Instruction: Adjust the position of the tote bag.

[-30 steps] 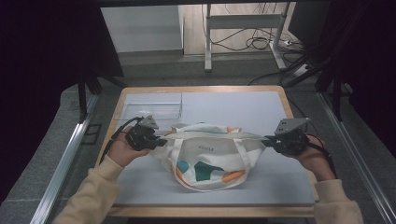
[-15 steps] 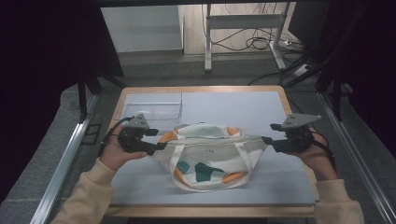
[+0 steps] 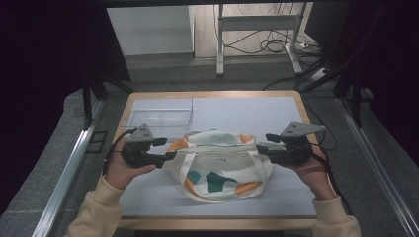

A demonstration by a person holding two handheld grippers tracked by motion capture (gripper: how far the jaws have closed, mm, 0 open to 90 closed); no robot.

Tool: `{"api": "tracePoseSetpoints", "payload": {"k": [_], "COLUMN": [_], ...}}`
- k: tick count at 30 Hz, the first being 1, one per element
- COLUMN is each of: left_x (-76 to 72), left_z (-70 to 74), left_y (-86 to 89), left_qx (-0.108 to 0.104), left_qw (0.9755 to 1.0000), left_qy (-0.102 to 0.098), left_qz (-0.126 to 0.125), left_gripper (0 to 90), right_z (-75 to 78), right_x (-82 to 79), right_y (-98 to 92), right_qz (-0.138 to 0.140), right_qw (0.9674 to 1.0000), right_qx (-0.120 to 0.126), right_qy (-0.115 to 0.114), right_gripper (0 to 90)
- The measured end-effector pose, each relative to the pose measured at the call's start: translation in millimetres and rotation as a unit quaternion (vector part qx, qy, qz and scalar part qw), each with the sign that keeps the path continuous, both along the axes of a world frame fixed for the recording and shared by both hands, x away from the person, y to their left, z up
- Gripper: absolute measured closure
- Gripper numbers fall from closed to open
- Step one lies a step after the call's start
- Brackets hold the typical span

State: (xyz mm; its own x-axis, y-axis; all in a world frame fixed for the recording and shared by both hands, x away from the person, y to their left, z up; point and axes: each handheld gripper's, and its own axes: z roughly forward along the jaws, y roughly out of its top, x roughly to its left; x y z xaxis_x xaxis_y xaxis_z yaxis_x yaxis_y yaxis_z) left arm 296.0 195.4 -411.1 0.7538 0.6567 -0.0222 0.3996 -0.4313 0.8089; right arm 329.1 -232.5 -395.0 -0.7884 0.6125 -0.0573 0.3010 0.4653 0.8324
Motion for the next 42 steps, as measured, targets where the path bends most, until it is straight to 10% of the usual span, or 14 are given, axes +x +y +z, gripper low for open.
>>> {"api": "tracePoseSetpoints", "payload": {"k": [42], "left_x": [35.5], "left_z": [-11.6], "left_y": [-15.9], "left_qx": [0.006], "left_qw": [0.9998], "left_qy": [0.02], "left_qz": [-0.004], "left_gripper": [43.1], "right_z": [-7.6], "right_x": [-8.8], "right_y": [67.8], "right_qz": [0.107], "right_qw": [0.9938], "right_qx": [-0.027], "right_qy": [0.006], "right_gripper": [56.9]}}
